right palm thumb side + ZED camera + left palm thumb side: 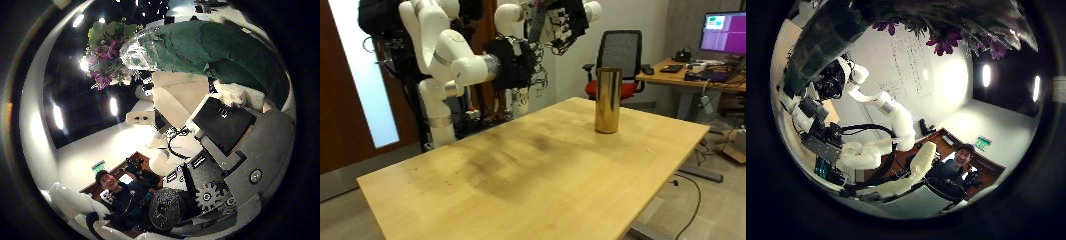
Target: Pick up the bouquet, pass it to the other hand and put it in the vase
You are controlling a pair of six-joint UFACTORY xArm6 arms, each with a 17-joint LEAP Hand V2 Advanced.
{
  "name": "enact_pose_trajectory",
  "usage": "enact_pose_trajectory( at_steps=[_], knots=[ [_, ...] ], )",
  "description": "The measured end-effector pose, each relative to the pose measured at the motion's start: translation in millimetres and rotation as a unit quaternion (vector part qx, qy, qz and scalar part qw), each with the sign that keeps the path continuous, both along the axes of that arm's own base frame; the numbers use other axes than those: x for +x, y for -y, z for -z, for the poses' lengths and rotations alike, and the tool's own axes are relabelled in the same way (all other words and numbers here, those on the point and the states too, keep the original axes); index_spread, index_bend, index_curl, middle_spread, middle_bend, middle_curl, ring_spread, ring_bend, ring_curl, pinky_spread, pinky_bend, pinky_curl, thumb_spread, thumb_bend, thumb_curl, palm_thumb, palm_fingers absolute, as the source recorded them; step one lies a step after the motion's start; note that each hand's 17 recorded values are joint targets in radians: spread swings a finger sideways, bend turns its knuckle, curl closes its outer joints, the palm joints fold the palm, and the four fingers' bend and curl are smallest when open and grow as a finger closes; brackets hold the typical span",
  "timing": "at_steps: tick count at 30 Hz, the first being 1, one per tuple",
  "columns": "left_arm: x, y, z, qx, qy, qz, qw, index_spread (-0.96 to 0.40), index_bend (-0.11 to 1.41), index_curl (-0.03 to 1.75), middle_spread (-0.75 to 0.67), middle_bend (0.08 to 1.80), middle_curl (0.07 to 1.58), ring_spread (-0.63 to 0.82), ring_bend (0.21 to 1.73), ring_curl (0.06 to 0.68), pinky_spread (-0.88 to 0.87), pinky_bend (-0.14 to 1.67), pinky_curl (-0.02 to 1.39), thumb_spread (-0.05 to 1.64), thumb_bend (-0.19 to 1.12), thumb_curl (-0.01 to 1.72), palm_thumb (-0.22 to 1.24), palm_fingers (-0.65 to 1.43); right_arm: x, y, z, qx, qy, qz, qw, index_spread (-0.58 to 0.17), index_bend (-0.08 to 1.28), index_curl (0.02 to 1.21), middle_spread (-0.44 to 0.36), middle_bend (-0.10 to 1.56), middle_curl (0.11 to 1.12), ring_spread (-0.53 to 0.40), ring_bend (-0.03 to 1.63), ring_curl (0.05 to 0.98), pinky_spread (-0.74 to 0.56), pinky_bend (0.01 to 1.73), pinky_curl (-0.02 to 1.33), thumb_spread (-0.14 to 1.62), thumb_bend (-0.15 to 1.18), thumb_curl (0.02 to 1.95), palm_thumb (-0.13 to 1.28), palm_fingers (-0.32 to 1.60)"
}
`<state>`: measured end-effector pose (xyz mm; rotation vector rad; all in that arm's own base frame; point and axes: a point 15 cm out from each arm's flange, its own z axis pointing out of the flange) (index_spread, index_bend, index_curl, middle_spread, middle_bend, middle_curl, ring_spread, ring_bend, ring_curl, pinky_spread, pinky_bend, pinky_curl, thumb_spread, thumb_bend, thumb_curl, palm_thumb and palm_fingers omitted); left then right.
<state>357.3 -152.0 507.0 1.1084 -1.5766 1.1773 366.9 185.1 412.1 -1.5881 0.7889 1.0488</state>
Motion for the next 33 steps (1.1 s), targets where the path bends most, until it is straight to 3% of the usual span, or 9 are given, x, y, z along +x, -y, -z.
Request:
enact_pose_trajectory(
  at_steps=[7, 12, 17, 18, 23, 24, 26, 30, 33],
  knots=[
    [7, 11, 9, -0.006, -0.04, 0.013, 0.9991, 0.34, 0.15, 0.26, 0.26, 0.4, 0.38, 0.49, 0.58, 0.192, 0.45, 0.22, 0.31, 0.78, -0.04, 0.33, 0.27, 0.18, -9, -11, -2, -0.006, 0.002, -0.021, 1.0, -0.242, 1.07, 0.98, -0.113, 1.37, 0.76, -0.186, 1.43, 0.651, -0.25, 1.08, 1.08, 0.22, -0.02, 0.96, 1.19, 1.13],
    [10, 21, -1, -0.016, -0.056, 0.019, 0.9981, 0.35, 0.14, 0.25, 0.25, 0.42, 0.38, 0.49, 0.61, 0.195, 0.45, 0.23, 0.31, 0.79, -0.03, 0.33, 0.29, 0.18, -14, -21, -1, -0.01, 0.004, -0.033, 0.999, -0.241, 1.07, 0.98, -0.113, 1.37, 0.76, -0.186, 1.43, 0.653, -0.26, 1.07, 1.09, 0.22, -0.02, 0.96, 1.18, 1.13],
    [9, 26, -15, -0.013, -0.062, 0.022, 0.9978, 0.3, 0.16, 0.26, 0.12, 0.53, 0.42, 0.44, 0.61, 0.189, 0.42, 0.2, 0.3, 0.79, -0.03, 0.33, 0.3, 0.28, -20, -27, 6, -0.028, 0.003, -0.049, 0.998, -0.24, 1.07, 0.98, -0.113, 1.37, 0.76, -0.186, 1.42, 0.655, -0.26, 1.07, 1.09, 0.22, -0.02, 0.96, 1.19, 1.13],
    [8, 27, -17, -0.012, -0.065, 0.023, 0.9976, 0.25, 0.17, 0.27, 0.02, 0.65, 0.46, 0.32, 0.63, 0.186, 0.37, 0.18, 0.29, 0.8, -0.03, 0.34, 0.34, 0.38, -20, -27, 6, -0.028, 0.003, -0.048, 0.998, -0.24, 1.07, 0.98, -0.113, 1.37, 0.76, -0.186, 1.42, 0.655, -0.26, 1.07, 1.09, 0.22, -0.02, 0.96, 1.19, 1.13],
    [1, 27, -19, 0.002, -0.087, 0.045, 0.9952, 0.15, 0.19, 0.31, -0.15, 0.83, 0.57, 0.06, 0.72, 0.205, 0.23, 0.19, 0.28, 0.84, -0.02, 0.34, 0.4, 0.47, -17, -26, 7, -0.031, 0.004, -0.044, 0.999, -0.24, 1.07, 0.98, -0.113, 1.37, 0.76, -0.187, 1.42, 0.657, -0.26, 1.06, 1.1, 0.23, -0.02, 0.96, 1.18, 1.13],
    [0, 27, -17, 0.009, -0.094, 0.052, 0.9942, 0.11, 0.18, 0.32, -0.22, 0.87, 0.61, -0.09, 0.79, 0.221, 0.11, 0.27, 0.29, 0.85, -0.02, 0.34, 0.45, 0.58, -17, -27, 7, -0.031, 0.004, -0.043, 0.999, -0.24, 1.07, 0.98, -0.113, 1.37, 0.76, -0.187, 1.42, 0.657, -0.26, 1.06, 1.1, 0.23, -0.02, 0.96, 1.18, 1.13],
    [-3, 27, -13, 0.022, -0.11, 0.07, 0.9912, 0.06, 0.17, 0.34, -0.29, 0.89, 0.67, -0.23, 0.87, 0.252, -0.06, 0.41, 0.32, 0.87, -0.02, 0.35, 0.49, 0.6, -17, -27, 8, -0.032, 0.003, -0.044, 0.999, -0.24, 1.07, 0.98, -0.113, 1.37, 0.76, -0.187, 1.42, 0.657, -0.25, 1.06, 1.11, 0.23, -0.02, 0.96, 1.18, 1.13],
    [-15, 27, -6, 0.045, -0.144, 0.121, 0.9811, 0.0, 0.15, 0.35, -0.38, 0.9, 0.74, -0.39, 0.98, 0.299, -0.36, 0.68, 0.39, 0.88, -0.02, 0.35, 0.58, 0.65, -18, -28, 7, -0.032, 0.005, -0.046, 0.998, -0.24, 1.07, 0.98, -0.113, 1.37, 0.75, -0.187, 1.42, 0.658, -0.25, 1.05, 1.11, 0.23, -0.02, 0.96, 1.18, 1.13],
    [-23, 28, -5, 0.054, -0.165, 0.165, 0.9709, -0.02, 0.16, 0.36, -0.41, 0.92, 0.78, -0.44, 1.03, 0.324, -0.47, 0.78, 0.42, 0.89, -0.02, 0.35, 0.61, 0.65, -18, -28, 7, -0.031, 0.003, -0.045, 0.999, -0.24, 1.07, 0.98, -0.113, 1.38, 0.75, -0.187, 1.42, 0.659, -0.25, 1.05, 1.12, 0.23, -0.02, 0.97, 1.18, 1.13]
  ],
)
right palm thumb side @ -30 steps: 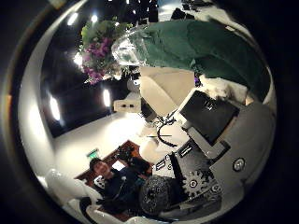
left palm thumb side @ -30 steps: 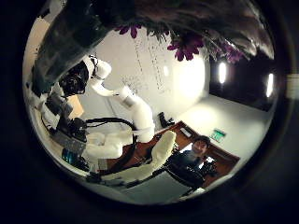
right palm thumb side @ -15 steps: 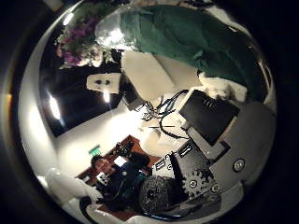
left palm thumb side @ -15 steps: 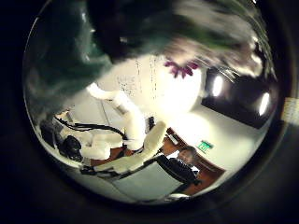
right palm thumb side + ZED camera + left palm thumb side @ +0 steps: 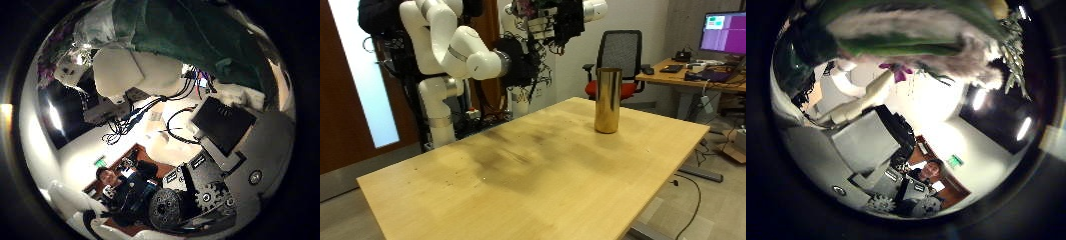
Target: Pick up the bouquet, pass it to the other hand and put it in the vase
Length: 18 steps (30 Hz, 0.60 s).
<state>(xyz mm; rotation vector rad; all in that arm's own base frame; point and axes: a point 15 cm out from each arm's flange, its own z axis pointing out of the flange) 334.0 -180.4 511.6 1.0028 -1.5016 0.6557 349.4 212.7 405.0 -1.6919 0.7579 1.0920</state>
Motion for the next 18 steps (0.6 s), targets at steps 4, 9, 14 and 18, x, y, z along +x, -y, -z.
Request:
enact_pose_trajectory(
  at_steps=[4, 9, 14, 18],
  knots=[
    [2, 2, 0, 0.004, -0.003, 0.015, 0.9999, -0.06, 0.14, 0.35, -0.45, 0.93, 0.82, -0.49, 1.15, 0.37, -0.6, 0.94, 0.45, 0.89, -0.01, 0.36, 0.66, 0.75, 1, 0, 2, 0.0, -0.003, 0.001, 1.0, -0.239, 1.07, 0.98, -0.113, 1.38, 0.75, -0.188, 1.42, 0.66, -0.25, 1.05, 1.12, 0.23, -0.02, 0.97, 1.18, 1.12],
    [21, 6, -8, -0.019, 0.018, -0.032, 0.9991, -0.2, 0.19, 0.36, -0.52, 0.85, 0.95, -0.47, 1.4, 0.488, -0.64, 1.26, 0.57, 0.88, -0.01, 0.39, 0.85, 1.02, 2, 0, 5, 0.003, -0.009, 0.005, 1.0, -0.24, 1.07, 0.98, -0.113, 1.38, 0.75, -0.188, 1.42, 0.66, -0.25, 1.06, 1.13, 0.25, -0.02, 0.97, 1.17, 1.13],
    [31, 0, -21, -0.05, 0.041, -0.082, 0.9946, -0.41, 0.32, 0.5, -0.58, 0.86, 1.06, -0.44, 1.41, 0.514, -0.59, 1.29, 0.59, 0.84, -0.01, 0.44, 0.98, 1.11, 5, 1, 7, 0.002, -0.01, 0.012, 1.0, -0.243, 1.03, 0.96, -0.123, 1.34, 0.74, -0.198, 1.37, 0.653, -0.26, 1.11, 1.12, 0.55, -0.04, 0.91, 1.03, 1.08],
    [32, -4, -20, -0.062, 0.047, -0.09, 0.9929, -0.53, 0.43, 0.65, -0.6, 0.88, 1.1, -0.43, 1.43, 0.529, -0.57, 1.29, 0.59, 0.8, -0.02, 0.48, 1.02, 1.1, 7, 1, 9, 0.0, -0.009, 0.015, 1.0, -0.253, 0.92, 0.93, -0.135, 1.27, 0.73, -0.205, 1.34, 0.639, -0.28, 1.12, 1.07, 0.67, -0.05, 0.84, 0.96, 1.04]
  ],
)
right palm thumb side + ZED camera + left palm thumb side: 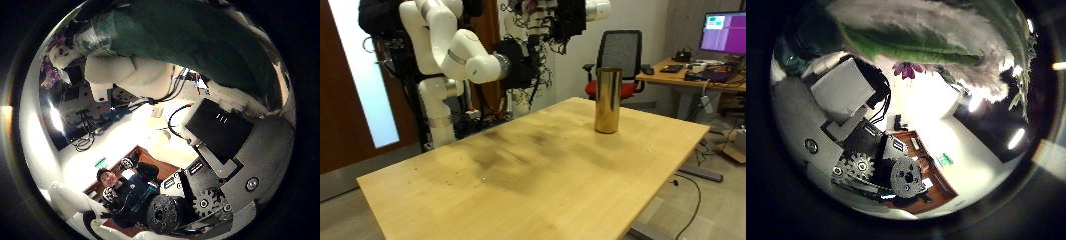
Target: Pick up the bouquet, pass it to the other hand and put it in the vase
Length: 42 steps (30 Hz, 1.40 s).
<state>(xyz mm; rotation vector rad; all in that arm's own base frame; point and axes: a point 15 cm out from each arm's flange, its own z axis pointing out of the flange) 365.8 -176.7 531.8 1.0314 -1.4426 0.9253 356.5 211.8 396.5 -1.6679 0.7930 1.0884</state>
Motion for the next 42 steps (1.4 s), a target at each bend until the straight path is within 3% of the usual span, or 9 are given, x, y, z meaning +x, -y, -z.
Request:
enact_pose_trajectory(
  at_steps=[4, 9, 10, 12, 16, 17, 22, 35, 42],
  knots=[
    [2, -3, -4, -0.008, 0.016, -0.007, 0.9998, -0.61, 0.46, 0.81, -0.61, 0.92, 1.13, -0.42, 1.45, 0.541, -0.56, 1.27, 0.59, 0.67, -0.01, 0.56, 1.1, 1.07, 4, 1, 2, -0.005, 0.003, 0.007, 1.0, -0.267, 0.75, 0.91, -0.15, 1.14, 0.7, -0.223, 1.28, 0.621, -0.34, 1.12, 0.99, 0.66, -0.05, 0.78, 0.9, 0.88],
    [2, -10, -12, -0.012, 0.039, -0.019, 0.999, -0.7, 0.42, 1.03, -0.61, 0.97, 1.14, -0.41, 1.46, 0.551, -0.56, 1.24, 0.6, 0.47, -0.02, 0.67, 1.13, 1.05, 8, 2, 4, -0.006, 0.004, 0.016, 1.0, -0.301, 0.41, 0.78, -0.145, 0.89, 0.62, -0.265, 1.2, 0.554, -0.49, 1.06, 0.85, 0.72, -0.02, 0.72, 0.92, 0.47],
    [2, -11, -13, -0.012, 0.043, -0.021, 0.9988, -0.71, 0.42, 1.05, -0.61, 0.97, 1.14, -0.41, 1.46, 0.552, -0.56, 1.24, 0.6, 0.45, -0.02, 0.68, 1.13, 1.04, 8, 2, 4, -0.006, 0.003, 0.016, 1.0, -0.306, 0.37, 0.75, -0.118, 0.78, 0.58, -0.232, 1.1, 0.529, -0.45, 0.96, 0.83, 0.79, -0.02, 0.7, 0.93, 0.16],
    [2, -11, -18, -0.012, 0.054, -0.023, 0.9982, -0.73, 0.39, 1.12, -0.61, 0.98, 1.14, -0.41, 1.47, 0.555, -0.56, 1.23, 0.61, 0.4, -0.02, 0.72, 1.13, 1.04, 9, 2, 4, -0.006, 0.003, 0.016, 1.0, -0.321, 0.37, 0.68, -0.072, 0.68, 0.52, -0.159, 0.96, 0.472, -0.32, 0.8, 0.77, 0.85, -0.03, 0.67, 0.92, -0.02],
    [3, -18, -31, -0.009, 0.079, -0.034, 0.9963, -0.75, 0.36, 1.22, -0.61, 0.99, 1.13, -0.41, 1.46, 0.557, -0.55, 1.22, 0.62, 0.34, -0.02, 0.75, 1.14, 1.04, 11, 3, 6, -0.003, -0.004, 0.019, 1.0, -0.332, 0.28, 0.56, -0.025, 0.5, 0.43, -0.038, 0.77, 0.366, -0.08, 0.64, 0.66, 0.89, -0.03, 0.63, 0.89, -0.08],
    [3, -20, -35, -0.008, 0.084, -0.036, 0.9958, -0.75, 0.35, 1.26, -0.6, 0.99, 1.13, -0.41, 1.46, 0.558, -0.55, 1.21, 0.62, 0.32, -0.02, 0.77, 1.14, 1.04, 13, 5, 6, -0.001, -0.005, 0.022, 1.0, -0.325, 0.21, 0.51, 0.007, 0.39, 0.38, 0.029, 0.64, 0.321, 0.07, 0.56, 0.6, 0.9, -0.03, 0.61, 0.88, -0.15],
    [1, -22, -50, -0.002, 0.11, -0.041, 0.9931, -0.76, 0.31, 1.33, -0.6, 1.0, 1.13, -0.41, 1.45, 0.559, -0.56, 1.2, 0.63, 0.28, -0.02, 0.8, 1.14, 1.05, 26, 16, 2, 0.02, -0.013, 0.047, 0.999, -0.31, 0.12, 0.37, 0.064, 0.24, 0.33, 0.125, 0.44, 0.25, 0.23, 0.43, 0.48, 0.92, -0.03, 0.57, 0.85, -0.11],
    [-8, -58, -94, 0.02, 0.186, -0.1, 0.9771, -0.74, 0.24, 1.48, -0.59, 1.0, 1.12, -0.42, 1.44, 0.566, -0.57, 1.16, 0.66, 0.23, -0.02, 0.87, 1.14, 1.07, 47, 27, -4, 0.057, -0.039, 0.084, 0.994, -0.298, 0.13, 0.21, 0.107, 0.17, 0.26, 0.154, 0.35, 0.242, 0.26, 0.39, 0.37, 0.93, -0.03, 0.52, 0.84, -0.08],
    [-3, -98, -123, 0.047, 0.239, -0.196, 0.95, -0.71, 0.22, 1.55, -0.58, 0.99, 1.12, -0.42, 1.43, 0.569, -0.57, 1.14, 0.67, 0.22, -0.02, 0.89, 1.14, 1.07, 44, 26, 9, 0.059, -0.061, 0.085, 0.993, -0.287, 0.14, 0.21, 0.111, 0.17, 0.25, 0.154, 0.34, 0.245, 0.25, 0.38, 0.35, 0.93, -0.02, 0.51, 0.85, -0.06]
  ],
)
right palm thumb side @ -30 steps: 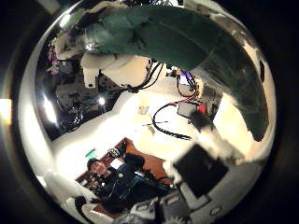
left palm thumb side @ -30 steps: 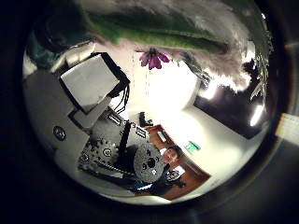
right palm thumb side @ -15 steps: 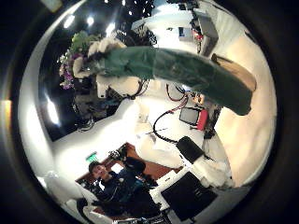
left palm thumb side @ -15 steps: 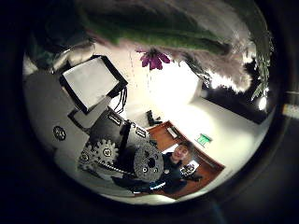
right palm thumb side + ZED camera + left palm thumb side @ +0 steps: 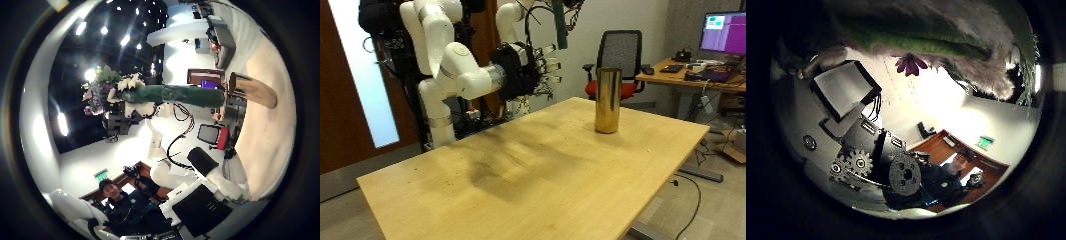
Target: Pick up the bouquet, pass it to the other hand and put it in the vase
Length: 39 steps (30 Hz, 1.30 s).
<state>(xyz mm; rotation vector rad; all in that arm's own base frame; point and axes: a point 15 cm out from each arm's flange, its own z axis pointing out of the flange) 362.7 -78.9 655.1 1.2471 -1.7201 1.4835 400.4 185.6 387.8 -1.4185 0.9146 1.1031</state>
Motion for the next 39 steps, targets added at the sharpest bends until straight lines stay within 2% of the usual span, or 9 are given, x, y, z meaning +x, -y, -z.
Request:
enact_pose_trajectory(
  at_steps=[6, 10, 16, 22, 28, 34, 39],
  knots=[
    [4, -34, -13, 0.008, 0.024, -0.047, 0.9986, -0.67, 0.21, 1.58, -0.59, 0.99, 1.12, -0.42, 1.43, 0.571, -0.58, 1.13, 0.68, 0.2, -0.02, 0.9, 1.14, 1.08, 0, 2, 1, 0.0, -0.006, 0.003, 1.0, -0.271, 0.15, 0.22, 0.106, 0.17, 0.25, 0.155, 0.32, 0.247, 0.24, 0.37, 0.34, 0.94, -0.02, 0.5, 0.85, -0.05],
    [15, -68, -2, 0.001, 0.024, -0.07, 0.9972, -0.65, 0.2, 1.6, -0.59, 0.99, 1.12, -0.42, 1.43, 0.571, -0.58, 1.13, 0.69, 0.2, -0.02, 0.91, 1.13, 1.08, 0, 4, 0, 0.002, -0.006, 0.004, 1.0, -0.243, 0.17, 0.24, 0.103, 0.17, 0.25, 0.155, 0.3, 0.247, 0.23, 0.35, 0.33, 0.94, -0.02, 0.5, 0.85, -0.03],
    [29, -105, 18, -0.013, 0.018, -0.093, 0.9954, -0.62, 0.21, 1.61, -0.59, 1.0, 1.11, -0.42, 1.43, 0.573, -0.58, 1.11, 0.7, 0.19, -0.02, 0.91, 1.14, 1.09, 2, 13, 0, 0.005, -0.005, 0.011, 1.0, -0.233, 0.17, 0.26, 0.098, 0.18, 0.26, 0.145, 0.29, 0.252, 0.23, 0.35, 0.33, 0.96, -0.02, 0.5, 0.84, -0.02],
    [34, -126, 36, -0.03, 0.01, -0.105, 0.9939, -0.59, 0.21, 1.62, -0.59, 1.0, 1.11, -0.43, 1.43, 0.576, -0.58, 1.11, 0.71, 0.19, -0.02, 0.92, 1.13, 1.09, 1, 10, 2, 0.009, -0.009, 0.011, 1.0, -0.233, 0.16, 0.27, 0.097, 0.18, 0.26, 0.144, 0.29, 0.258, 0.22, 0.34, 0.33, 0.96, -0.02, 0.5, 0.84, -0.01],
    [45, -138, 55, -0.041, 0.004, -0.116, 0.9924, -0.56, 0.21, 1.63, -0.59, 1.01, 1.11, -0.43, 1.43, 0.577, -0.58, 1.1, 0.72, 0.19, -0.02, 0.92, 1.13, 1.09, -4, 4, -10, 0.048, -0.011, 0.02, 0.999, -0.235, 0.17, 0.28, 0.09, 0.18, 0.27, 0.133, 0.29, 0.26, 0.22, 0.33, 0.33, 0.96, -0.02, 0.49, 0.84, 0.01],
    [57, -147, 76, -0.054, -0.008, -0.12, 0.9913, -0.54, 0.21, 1.63, -0.59, 1.01, 1.11, -0.42, 1.43, 0.579, -0.58, 1.1, 0.72, 0.19, -0.02, 0.92, 1.13, 1.09, -6, 1, -9, 0.049, -0.013, 0.015, 0.999, -0.235, 0.17, 0.29, 0.079, 0.18, 0.28, 0.117, 0.29, 0.263, 0.22, 0.32, 0.32, 0.96, -0.02, 0.5, 0.85, 0.02],
    [67, -155, 89, -0.044, -0.016, -0.135, 0.9898, -0.52, 0.21, 1.64, -0.59, 1.01, 1.11, -0.42, 1.42, 0.581, -0.58, 1.1, 0.73, 0.19, -0.02, 0.92, 1.13, 1.09, -7, -3, -8, 0.05, -0.01, 0.011, 0.999, -0.247, 0.18, 0.31, 0.074, 0.18, 0.28, 0.105, 0.27, 0.263, 0.21, 0.3, 0.32, 0.97, -0.02, 0.5, 0.86, 0.04]
  ],
)
